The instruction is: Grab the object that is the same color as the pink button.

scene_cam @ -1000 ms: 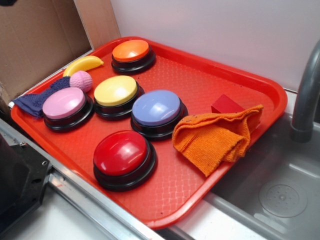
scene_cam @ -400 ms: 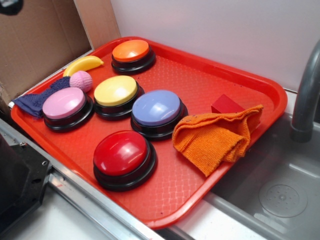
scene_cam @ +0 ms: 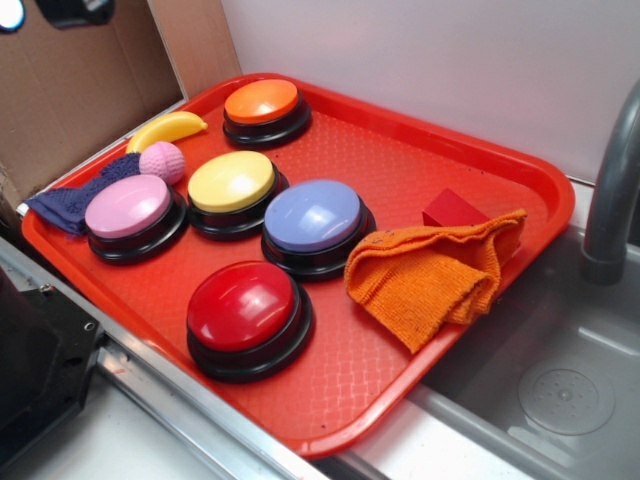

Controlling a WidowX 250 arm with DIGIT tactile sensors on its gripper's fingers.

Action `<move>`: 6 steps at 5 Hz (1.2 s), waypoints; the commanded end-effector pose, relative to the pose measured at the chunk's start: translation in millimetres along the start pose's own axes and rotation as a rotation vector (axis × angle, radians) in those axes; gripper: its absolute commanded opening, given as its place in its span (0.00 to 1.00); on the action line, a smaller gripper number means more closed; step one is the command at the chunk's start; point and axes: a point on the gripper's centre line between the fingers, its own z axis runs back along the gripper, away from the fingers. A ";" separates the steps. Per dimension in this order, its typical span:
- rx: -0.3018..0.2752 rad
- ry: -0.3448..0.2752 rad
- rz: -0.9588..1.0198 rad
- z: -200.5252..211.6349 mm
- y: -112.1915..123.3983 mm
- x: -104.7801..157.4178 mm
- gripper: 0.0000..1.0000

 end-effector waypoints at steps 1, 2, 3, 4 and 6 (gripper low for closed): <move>-0.001 -0.126 0.233 -42.0 36.9 45.2 1.00; 0.058 -0.161 0.318 -67.1 51.8 64.3 1.00; 0.074 -0.200 0.380 -96.5 64.5 78.3 1.00; 0.121 -0.205 0.429 -119.5 75.4 88.2 1.00; 0.220 -0.229 0.481 -148.2 92.1 103.0 1.00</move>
